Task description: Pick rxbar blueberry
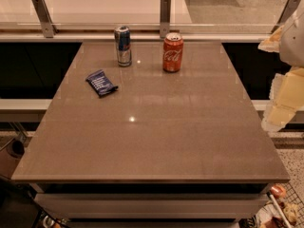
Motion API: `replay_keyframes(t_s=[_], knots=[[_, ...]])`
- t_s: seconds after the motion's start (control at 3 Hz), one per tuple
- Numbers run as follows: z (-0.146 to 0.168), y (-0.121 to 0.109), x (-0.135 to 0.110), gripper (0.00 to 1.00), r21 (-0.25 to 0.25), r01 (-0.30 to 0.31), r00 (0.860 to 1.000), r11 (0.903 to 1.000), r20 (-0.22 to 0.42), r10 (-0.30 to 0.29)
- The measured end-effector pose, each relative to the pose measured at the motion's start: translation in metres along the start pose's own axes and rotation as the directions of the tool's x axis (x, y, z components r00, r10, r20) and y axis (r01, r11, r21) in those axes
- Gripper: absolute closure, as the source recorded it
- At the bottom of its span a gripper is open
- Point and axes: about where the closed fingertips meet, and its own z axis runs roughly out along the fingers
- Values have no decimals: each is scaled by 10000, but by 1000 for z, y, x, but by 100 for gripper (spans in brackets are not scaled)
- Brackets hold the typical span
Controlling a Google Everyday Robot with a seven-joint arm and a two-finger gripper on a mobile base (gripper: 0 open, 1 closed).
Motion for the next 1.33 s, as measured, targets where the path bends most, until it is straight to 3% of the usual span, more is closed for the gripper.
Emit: replay_keyframes(t_s=[0.33,0.67,1.0,1.33], knots=[[0,0,0,0,2,0,10000,10000,1,0],[12,1,-11,0,35,-393,9971,9992,656,390],[35,4,-43,0,112,-939,9799,9955,1776,904],[49,13,-78,0,242,-1373,9543,9902,2710,1257]])
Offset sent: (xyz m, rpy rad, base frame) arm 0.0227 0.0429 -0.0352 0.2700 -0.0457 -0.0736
